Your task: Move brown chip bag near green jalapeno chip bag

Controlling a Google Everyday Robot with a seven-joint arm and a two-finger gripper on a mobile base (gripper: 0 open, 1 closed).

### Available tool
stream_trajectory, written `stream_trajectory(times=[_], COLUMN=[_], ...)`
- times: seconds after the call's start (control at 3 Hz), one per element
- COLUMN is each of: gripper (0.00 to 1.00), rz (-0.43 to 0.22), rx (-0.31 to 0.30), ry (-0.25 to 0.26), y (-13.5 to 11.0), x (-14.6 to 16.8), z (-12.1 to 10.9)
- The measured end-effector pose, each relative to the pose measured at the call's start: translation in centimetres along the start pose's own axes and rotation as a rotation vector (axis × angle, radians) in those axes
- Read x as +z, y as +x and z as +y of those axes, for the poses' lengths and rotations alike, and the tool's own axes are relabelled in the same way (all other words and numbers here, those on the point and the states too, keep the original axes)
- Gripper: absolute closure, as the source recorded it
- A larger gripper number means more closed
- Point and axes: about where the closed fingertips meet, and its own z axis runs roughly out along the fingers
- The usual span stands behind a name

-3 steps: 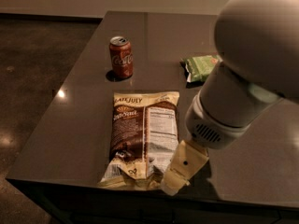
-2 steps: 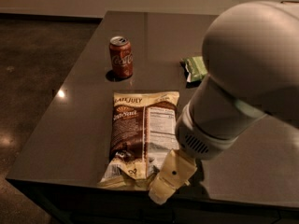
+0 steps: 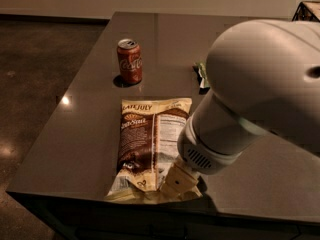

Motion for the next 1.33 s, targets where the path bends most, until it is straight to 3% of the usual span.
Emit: stream_trajectory(times=[0.33, 0.67, 1.0, 1.33], gripper=[0.63, 0.87, 1.00, 1.00], rz=[-0.020, -0.028, -0.041, -0.042], rx=[0.001, -0.016, -0.019, -0.002], ry=[0.015, 0.063, 0.138, 0.202], y=[-0.5, -0.7, -0.5, 0.6], x=[-0.4, -2.4, -5.5, -7.9], z=[-1.3, -4.6, -9.2, -13.4])
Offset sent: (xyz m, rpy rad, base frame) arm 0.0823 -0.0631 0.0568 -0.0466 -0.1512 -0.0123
